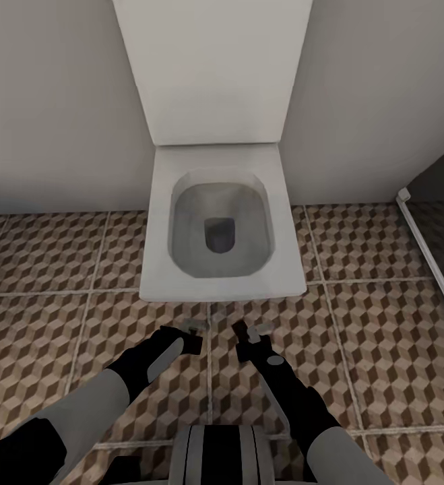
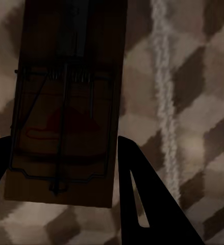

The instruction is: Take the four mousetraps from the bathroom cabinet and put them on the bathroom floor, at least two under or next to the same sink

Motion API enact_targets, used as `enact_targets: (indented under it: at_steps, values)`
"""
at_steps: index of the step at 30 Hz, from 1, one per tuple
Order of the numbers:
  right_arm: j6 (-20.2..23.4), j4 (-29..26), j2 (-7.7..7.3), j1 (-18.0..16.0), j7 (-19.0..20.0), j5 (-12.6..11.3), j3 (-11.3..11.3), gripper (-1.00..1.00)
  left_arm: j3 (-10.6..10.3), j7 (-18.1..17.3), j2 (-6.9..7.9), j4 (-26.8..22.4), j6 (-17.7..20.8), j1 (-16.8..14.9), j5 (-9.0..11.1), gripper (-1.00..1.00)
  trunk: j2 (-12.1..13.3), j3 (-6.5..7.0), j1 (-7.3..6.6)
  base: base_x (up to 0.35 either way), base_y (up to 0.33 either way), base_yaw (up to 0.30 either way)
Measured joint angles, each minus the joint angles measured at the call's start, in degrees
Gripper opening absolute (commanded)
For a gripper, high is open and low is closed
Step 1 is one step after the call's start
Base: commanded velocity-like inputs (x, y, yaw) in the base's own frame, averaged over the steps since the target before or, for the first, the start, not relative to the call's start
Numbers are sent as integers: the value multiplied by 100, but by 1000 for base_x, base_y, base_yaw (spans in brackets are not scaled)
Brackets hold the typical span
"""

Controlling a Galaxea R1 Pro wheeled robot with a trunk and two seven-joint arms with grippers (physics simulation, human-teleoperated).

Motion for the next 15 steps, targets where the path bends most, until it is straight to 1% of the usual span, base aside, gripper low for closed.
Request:
enact_targets:
  at_steps: [6, 8, 11, 15]
  values:
    - [0, 2, -8, 0, 3, 6, 3, -100, 0, 5, 0, 0, 0, 0, 0, -100, 0, 0, 1, 20, 0, 0]
    - [-2, 15, -14, 0, 2, 48, 1, -100, 0, 4, 0, 0, 0, 0, -2, -100, 0, 0, 1, 2, 0, 0]
    - [-23, 39, -22, 0, -44, 317, -12, -100, -3, 6, -1, 0, 0, 0, -2, -100, 0, 0, 1, 0, 0, 0]
    - [-121, 66, -26, 0, -113, 498, -26, -100, -52, 6, 0, 0, 0, 0, -2, -100, 0, 0, 1, 0, 0, 0]
